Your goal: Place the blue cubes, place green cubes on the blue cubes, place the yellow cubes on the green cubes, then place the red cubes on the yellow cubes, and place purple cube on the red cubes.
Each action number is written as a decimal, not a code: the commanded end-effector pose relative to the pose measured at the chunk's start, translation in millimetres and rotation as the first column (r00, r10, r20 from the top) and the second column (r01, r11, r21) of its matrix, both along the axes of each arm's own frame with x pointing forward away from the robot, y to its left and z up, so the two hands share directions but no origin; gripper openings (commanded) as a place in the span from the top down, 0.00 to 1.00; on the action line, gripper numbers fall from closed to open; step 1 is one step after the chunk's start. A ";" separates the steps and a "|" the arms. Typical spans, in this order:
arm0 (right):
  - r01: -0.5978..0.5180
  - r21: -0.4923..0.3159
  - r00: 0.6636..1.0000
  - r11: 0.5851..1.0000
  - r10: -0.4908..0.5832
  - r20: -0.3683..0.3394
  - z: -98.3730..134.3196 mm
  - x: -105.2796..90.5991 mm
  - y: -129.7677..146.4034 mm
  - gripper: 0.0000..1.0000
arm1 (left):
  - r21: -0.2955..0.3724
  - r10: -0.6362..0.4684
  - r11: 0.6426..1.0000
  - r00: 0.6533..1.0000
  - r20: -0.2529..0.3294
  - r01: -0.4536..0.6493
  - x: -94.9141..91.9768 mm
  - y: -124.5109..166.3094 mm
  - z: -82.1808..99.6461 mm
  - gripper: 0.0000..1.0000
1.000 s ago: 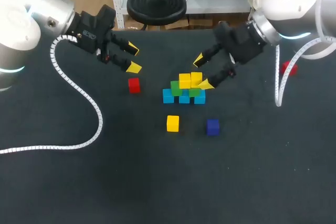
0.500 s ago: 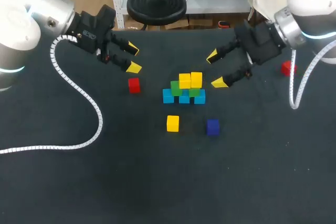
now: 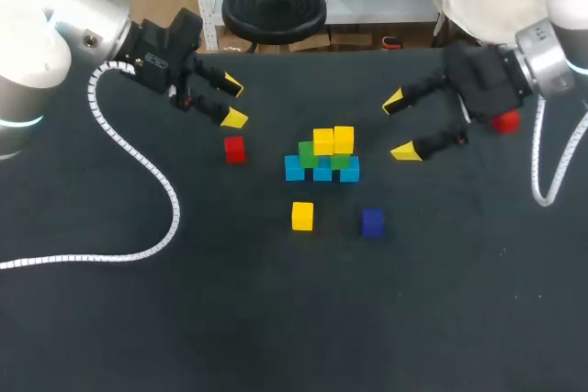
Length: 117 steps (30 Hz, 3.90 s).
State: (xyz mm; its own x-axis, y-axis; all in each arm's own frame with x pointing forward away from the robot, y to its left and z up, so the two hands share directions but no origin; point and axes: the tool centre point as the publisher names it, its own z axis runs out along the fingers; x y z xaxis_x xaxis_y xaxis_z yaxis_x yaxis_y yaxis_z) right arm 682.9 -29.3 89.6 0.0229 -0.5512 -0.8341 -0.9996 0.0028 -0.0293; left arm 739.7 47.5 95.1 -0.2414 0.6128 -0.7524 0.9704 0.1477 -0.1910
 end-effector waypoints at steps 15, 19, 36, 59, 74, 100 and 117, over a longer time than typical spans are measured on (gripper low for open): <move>0.045 -0.009 0.999 0.999 -0.046 -0.012 6.8 -30.1 -22.9 0.00 | 0.002 -0.003 1.000 1.000 -0.003 0.003 1.6 0.1 0.1 0.00; 0.045 -0.009 0.999 0.999 -0.046 -0.012 6.8 -30.1 -22.9 0.00 | 0.002 -0.003 1.000 1.000 -0.003 0.003 1.6 0.1 0.1 0.00; 0.045 -0.009 0.999 0.999 -0.046 -0.012 6.8 -30.1 -22.9 0.00 | 0.105 -0.077 0.992 0.992 0.098 0.066 -43.3 -7.2 5.7 0.00; 0.045 -0.009 0.999 0.999 -0.046 -0.012 6.8 -30.1 -22.9 0.00 | 0.179 -0.235 0.956 0.972 -0.007 0.233 -156.0 -15.8 -54.2 0.00; 0.045 -0.009 0.999 0.999 -0.046 -0.012 6.8 -30.1 -22.9 0.00 | 0.157 -0.304 0.937 0.950 -0.070 0.312 -163.6 -25.2 -62.9 0.00; 0.045 -0.009 0.999 0.999 -0.046 -0.012 6.8 -30.1 -22.9 0.00 | 0.175 -0.403 0.903 0.915 0.026 0.393 -159.6 -73.1 -66.2 0.00; 0.045 -0.009 0.999 0.999 -0.046 -0.012 6.8 -30.1 -22.9 0.00 | 0.219 -0.298 0.935 0.953 0.058 0.279 -130.2 -79.2 -84.2 0.00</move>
State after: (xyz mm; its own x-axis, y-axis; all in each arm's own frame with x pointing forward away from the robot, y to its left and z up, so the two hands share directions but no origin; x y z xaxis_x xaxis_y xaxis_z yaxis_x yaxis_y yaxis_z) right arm 653.1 -52.1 96.7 -0.0136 -0.5595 -0.8287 -0.9987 0.0479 -0.0159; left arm 607.7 -27.5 17.3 0.0348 0.7856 -0.6177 0.9880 -0.1203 -0.0973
